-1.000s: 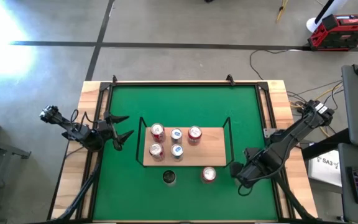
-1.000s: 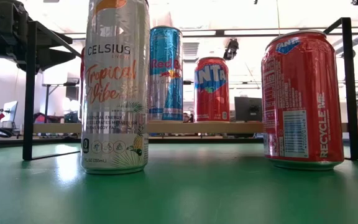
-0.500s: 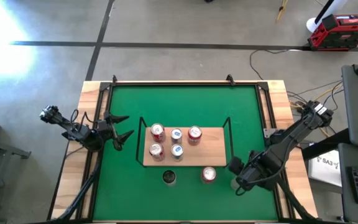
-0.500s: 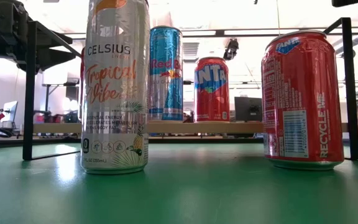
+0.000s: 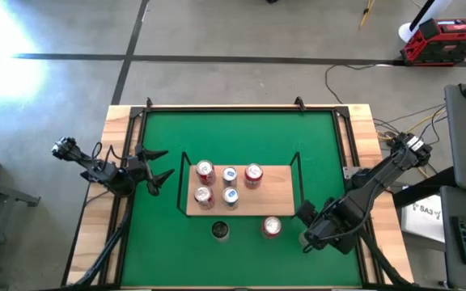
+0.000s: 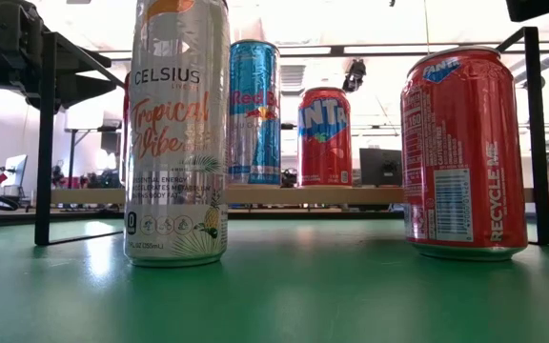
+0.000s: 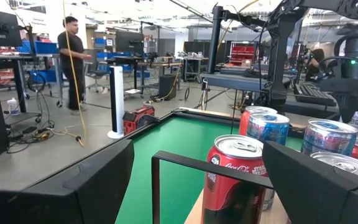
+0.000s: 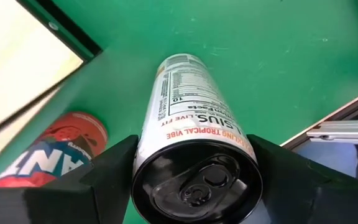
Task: Place canned beverage on shelf
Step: Put the right white soda can on the shelf
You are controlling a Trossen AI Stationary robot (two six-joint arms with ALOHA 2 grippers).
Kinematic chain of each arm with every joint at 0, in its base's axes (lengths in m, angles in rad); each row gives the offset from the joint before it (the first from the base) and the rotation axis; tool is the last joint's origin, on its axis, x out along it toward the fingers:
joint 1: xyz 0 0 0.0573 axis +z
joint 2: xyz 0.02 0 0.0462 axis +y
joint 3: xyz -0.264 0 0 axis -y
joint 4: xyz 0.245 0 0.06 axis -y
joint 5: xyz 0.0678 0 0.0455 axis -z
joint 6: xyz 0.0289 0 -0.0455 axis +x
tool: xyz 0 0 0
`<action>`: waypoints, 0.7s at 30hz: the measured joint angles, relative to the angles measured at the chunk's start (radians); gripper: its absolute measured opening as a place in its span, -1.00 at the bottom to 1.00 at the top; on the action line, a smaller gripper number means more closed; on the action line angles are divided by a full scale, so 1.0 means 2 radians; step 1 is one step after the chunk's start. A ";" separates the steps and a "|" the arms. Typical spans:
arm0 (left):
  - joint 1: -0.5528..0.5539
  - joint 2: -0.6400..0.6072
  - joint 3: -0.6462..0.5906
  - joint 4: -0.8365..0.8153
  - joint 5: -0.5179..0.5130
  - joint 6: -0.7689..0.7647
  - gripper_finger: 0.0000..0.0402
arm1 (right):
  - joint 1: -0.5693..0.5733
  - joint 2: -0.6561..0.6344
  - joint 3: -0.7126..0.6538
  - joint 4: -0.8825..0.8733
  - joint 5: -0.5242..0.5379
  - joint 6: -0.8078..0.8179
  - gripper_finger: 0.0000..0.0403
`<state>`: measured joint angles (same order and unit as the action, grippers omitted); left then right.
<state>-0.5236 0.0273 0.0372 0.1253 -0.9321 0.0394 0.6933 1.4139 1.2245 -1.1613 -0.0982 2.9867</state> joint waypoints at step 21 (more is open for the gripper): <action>0.000 0.000 0.000 0.000 0.000 0.000 0.69 | 0.000 0.007 0.036 -0.041 0.005 -0.108 0.72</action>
<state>-0.5240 0.0273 0.0372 0.1257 -0.9321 0.0392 0.6933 1.4289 1.2968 -1.2431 -0.0875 2.7709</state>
